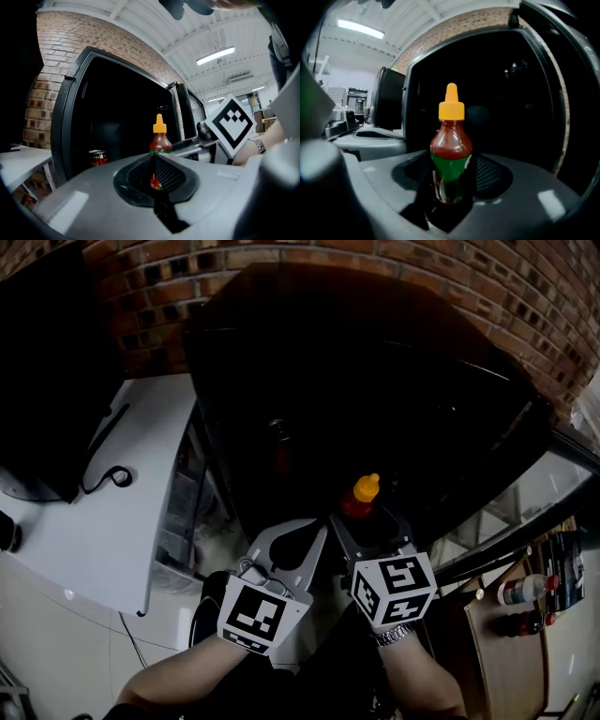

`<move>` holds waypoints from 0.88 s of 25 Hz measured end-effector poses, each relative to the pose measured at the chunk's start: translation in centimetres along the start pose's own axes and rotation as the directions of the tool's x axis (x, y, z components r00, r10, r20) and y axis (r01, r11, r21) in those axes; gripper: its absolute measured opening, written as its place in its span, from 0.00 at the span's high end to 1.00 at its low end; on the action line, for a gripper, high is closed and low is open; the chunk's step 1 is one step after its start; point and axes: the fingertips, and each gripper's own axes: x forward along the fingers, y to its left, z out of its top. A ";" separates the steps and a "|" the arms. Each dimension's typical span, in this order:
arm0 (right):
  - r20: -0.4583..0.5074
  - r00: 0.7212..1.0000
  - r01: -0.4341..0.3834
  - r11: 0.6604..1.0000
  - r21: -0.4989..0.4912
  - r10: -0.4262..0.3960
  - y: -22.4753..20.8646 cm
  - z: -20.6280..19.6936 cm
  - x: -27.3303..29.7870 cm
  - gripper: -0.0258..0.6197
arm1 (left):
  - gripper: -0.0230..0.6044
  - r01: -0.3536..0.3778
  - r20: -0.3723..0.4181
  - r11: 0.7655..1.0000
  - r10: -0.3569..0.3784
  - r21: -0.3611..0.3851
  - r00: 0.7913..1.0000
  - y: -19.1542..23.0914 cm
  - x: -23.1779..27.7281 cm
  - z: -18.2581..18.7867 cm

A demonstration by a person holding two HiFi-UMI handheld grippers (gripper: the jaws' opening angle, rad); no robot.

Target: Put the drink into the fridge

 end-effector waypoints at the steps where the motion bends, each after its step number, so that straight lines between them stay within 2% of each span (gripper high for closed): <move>1: -0.004 1.000 -0.008 1.000 -0.001 0.008 0.0 0.0 0.6 0.55 | 0.96 -0.006 -0.001 1.000 0.006 -0.002 1.000 0.3 0.1 -0.1; 14: -0.018 0.997 -0.074 0.997 -0.035 0.074 -1.9 1.2 8.7 0.55 | 0.96 -0.092 -0.001 0.996 0.092 0.014 0.996 4.2 2.8 0.4; 22: -0.029 0.990 -0.142 0.989 -0.045 0.141 -1.3 0.9 13.3 0.55 | 0.96 -0.138 -0.019 0.990 0.138 0.020 0.990 6.5 3.9 0.0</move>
